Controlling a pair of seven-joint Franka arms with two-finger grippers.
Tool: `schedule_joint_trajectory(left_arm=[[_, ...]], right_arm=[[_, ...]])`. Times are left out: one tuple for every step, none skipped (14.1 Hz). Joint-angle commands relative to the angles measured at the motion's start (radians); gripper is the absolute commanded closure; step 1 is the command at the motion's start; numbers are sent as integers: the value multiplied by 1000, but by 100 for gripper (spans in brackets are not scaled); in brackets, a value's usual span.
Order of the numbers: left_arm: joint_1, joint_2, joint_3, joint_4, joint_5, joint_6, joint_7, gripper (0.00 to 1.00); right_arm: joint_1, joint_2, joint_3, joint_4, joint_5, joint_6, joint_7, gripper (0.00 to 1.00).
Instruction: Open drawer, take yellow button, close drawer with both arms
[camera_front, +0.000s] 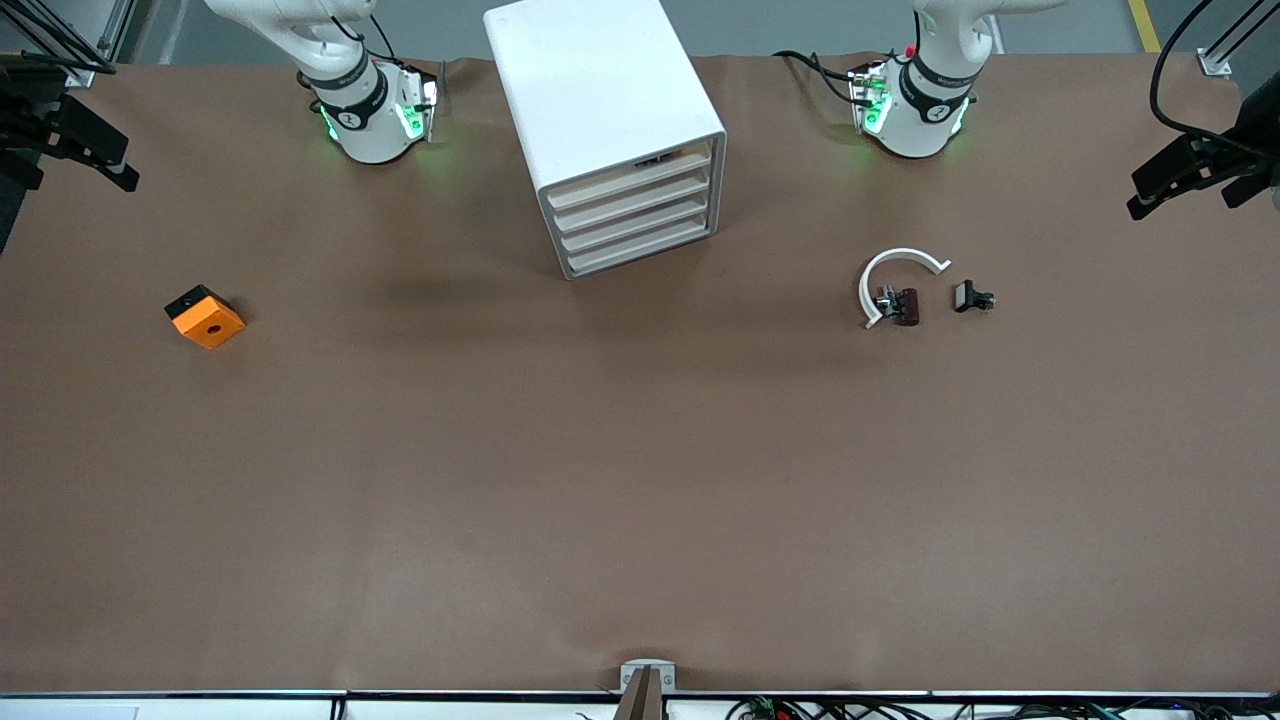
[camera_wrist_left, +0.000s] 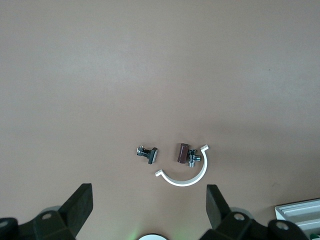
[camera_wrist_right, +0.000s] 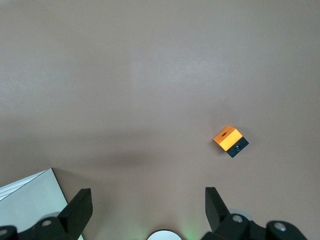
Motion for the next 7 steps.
schedule_joint_trajectory(left_arm=[[-1,-2,6,18,19,-41,9,0],[-1,-1,6,24,18,-53,9,0],[-1,2,6,24,18,-53,9,0],[-1,4,6,24,18,-53,0,0],[-3,7,6,27,18,-53,-9,0],[-1,8,8,27,19,-52,-8,0],[0,13,6,25,19,-50,-6,0]], right_arm=[[-5,-23,7,-16,1,14,-4,0],[-5,-23,7,-15,1,17,-4,0],[-5,-23,7,-15,1,18,-4,0],[-5,-23,7,-15,1,18,-4,0],[-5,-23,5,-12,1,17,-4,0],[-7,-23,4,-12,1,15,-4,0],[-8,-21,-1,-12,2,12,-4,0]])
